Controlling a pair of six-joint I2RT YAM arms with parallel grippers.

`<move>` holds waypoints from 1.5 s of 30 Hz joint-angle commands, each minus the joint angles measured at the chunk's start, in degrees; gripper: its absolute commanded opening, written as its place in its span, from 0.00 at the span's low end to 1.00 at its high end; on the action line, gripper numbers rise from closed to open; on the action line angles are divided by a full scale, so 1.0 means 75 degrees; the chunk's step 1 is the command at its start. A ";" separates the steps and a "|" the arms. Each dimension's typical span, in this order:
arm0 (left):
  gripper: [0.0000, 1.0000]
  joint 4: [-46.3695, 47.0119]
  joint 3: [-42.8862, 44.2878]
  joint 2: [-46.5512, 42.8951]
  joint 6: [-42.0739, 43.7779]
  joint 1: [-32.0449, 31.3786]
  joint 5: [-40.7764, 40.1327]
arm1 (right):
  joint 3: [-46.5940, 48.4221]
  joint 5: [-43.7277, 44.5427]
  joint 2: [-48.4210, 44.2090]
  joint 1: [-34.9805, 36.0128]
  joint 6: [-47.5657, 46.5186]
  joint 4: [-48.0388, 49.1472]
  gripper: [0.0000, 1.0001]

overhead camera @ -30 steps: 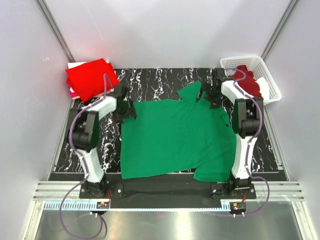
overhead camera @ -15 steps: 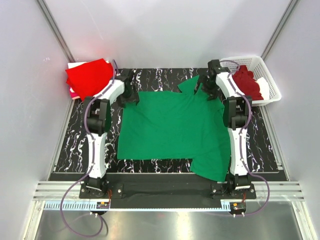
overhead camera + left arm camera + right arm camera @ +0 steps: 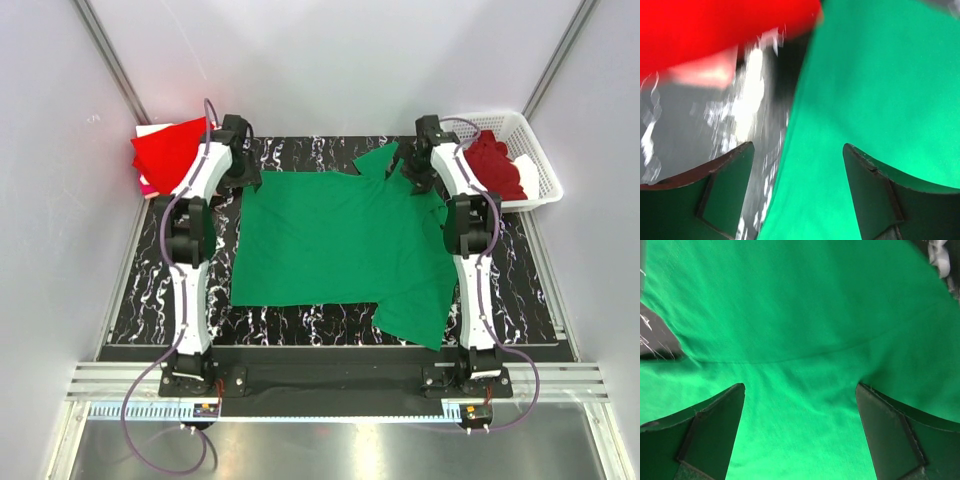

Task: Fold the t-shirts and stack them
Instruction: Flatten the tshirt out

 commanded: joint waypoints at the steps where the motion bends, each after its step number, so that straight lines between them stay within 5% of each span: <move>1: 0.78 -0.0004 -0.0995 -0.2555 0.0206 -0.0658 -0.0513 | -0.1317 -0.0145 -0.1968 0.0134 0.0032 0.0399 1.00; 10: 0.77 0.0781 -0.7411 -0.8145 -0.1023 -0.1022 -0.0386 | -0.5944 0.1483 -0.7134 0.0685 -0.0241 0.0962 1.00; 14: 0.75 0.0700 -0.9469 -0.9986 -0.1960 -0.1526 -0.0035 | -0.9360 0.0751 -0.9647 0.0732 0.0417 0.1595 1.00; 18: 0.73 0.0500 -1.0947 -1.1812 -0.3469 -0.2016 0.0001 | -1.1450 0.0477 -1.1863 0.0873 0.1119 0.1772 1.00; 22: 0.74 0.0359 -1.1639 -1.2391 -0.4504 -0.2347 -0.0256 | -1.2312 0.0138 -1.3376 0.0920 0.1495 0.1738 1.00; 30: 0.64 0.2116 -1.3315 -1.2276 -0.5149 -0.2359 -0.0338 | -1.2629 -0.0215 -1.3846 0.0932 0.1390 0.1328 1.00; 45: 0.56 0.3125 -1.4113 -1.2205 -0.5477 -0.2347 -0.1580 | -1.3473 -0.0812 -1.4515 0.0943 0.1531 0.1409 0.99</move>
